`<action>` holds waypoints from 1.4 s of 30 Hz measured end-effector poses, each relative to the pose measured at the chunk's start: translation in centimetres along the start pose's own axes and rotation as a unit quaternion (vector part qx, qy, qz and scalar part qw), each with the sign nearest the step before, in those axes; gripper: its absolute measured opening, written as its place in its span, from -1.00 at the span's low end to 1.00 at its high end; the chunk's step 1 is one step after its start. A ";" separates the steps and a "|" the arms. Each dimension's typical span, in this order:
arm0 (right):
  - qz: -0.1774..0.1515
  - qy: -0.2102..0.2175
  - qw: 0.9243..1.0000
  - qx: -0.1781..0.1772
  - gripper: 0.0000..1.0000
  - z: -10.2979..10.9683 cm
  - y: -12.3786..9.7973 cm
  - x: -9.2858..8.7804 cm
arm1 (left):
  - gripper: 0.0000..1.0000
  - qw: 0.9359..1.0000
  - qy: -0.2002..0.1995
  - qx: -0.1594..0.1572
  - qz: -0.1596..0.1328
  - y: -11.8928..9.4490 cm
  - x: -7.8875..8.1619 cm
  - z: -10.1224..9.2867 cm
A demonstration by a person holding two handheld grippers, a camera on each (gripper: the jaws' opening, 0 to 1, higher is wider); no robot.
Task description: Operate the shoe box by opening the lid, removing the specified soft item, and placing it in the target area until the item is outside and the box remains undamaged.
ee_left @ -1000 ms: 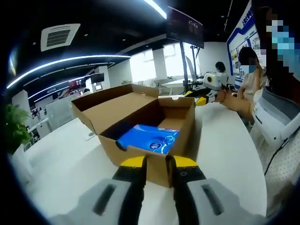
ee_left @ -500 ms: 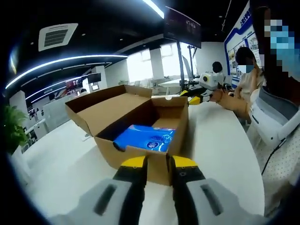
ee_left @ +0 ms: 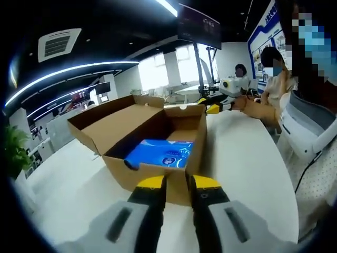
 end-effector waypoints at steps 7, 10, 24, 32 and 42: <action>-0.006 0.002 1.000 -0.005 -0.42 -0.3 0.2 -0.2 | -0.61 1.000 0.005 -0.002 0.003 0.1 0.1 -0.2; -0.008 0.003 1.000 -0.007 -0.42 -0.4 0.2 -0.2 | -0.61 1.000 0.007 -0.002 0.004 0.1 0.1 -0.2; -0.012 0.009 1.000 -0.015 -0.42 -0.9 0.5 -0.5 | -0.62 1.000 0.011 -0.017 0.005 0.4 0.3 -1.0; -0.012 0.018 0.999 -0.024 -0.43 -1.5 0.6 -0.8 | -0.63 0.999 0.026 -0.034 0.008 0.5 0.6 -1.9; -0.009 0.016 0.999 -0.033 -0.37 -1.9 1.1 -1.0 | -0.66 0.998 0.041 -0.055 0.006 0.8 0.8 -3.0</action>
Point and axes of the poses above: the point that each gripper's makers call its tool centre point, and the gripper's own axes: y roughly forward along the fingers, z roughly to its left, x roughly out of its top, the point moved 4 cm from there along -y, roughly backward along the fingers
